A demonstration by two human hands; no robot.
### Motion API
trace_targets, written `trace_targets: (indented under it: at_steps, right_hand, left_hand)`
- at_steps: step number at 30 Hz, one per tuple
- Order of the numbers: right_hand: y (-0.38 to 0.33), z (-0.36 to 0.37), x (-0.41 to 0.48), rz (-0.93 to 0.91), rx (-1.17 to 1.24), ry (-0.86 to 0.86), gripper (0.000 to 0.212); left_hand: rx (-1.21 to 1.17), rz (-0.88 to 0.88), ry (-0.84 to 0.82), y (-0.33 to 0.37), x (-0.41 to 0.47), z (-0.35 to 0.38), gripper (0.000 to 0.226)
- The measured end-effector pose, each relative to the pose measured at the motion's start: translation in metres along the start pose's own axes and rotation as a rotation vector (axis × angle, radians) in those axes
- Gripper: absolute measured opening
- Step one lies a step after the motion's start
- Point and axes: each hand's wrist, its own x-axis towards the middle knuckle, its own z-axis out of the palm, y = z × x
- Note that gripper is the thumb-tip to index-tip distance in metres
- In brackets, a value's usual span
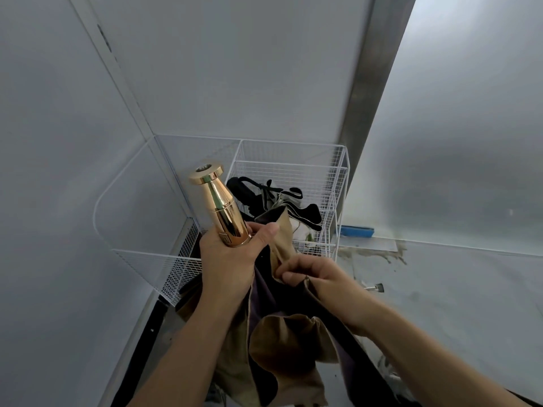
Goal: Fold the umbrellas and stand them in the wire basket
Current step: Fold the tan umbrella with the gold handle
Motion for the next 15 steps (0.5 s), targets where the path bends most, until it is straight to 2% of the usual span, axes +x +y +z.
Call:
trace_targets:
  at_steps: [3, 6, 11, 13, 15]
  right_hand:
    - [-0.004, 0.001, -0.003, 0.02, 0.071, -0.052, 0.012]
    - [-0.003, -0.007, -0.002, 0.03, 0.012, -0.054, 0.035]
    - [0.002, -0.018, 0.003, -0.065, -0.406, 0.434, 0.016]
    - [0.001, -0.031, 0.004, -0.083, -0.403, 0.578, 0.017]
    - [0.0, -0.045, 0.003, -0.085, -0.323, 0.689, 0.023]
  left_hand:
    - [0.071, 0.02, 0.001, -0.003, 0.003, -0.001, 0.011]
    - [0.091, 0.032, -0.007, -0.003, 0.004, -0.003, 0.013]
    - [0.076, 0.042, -0.06, 0.0, 0.003, -0.005, 0.043]
    - [0.059, 0.041, -0.093, 0.001, 0.005, -0.007, 0.043]
    - [0.067, 0.025, -0.081, 0.002, 0.006, -0.008, 0.03]
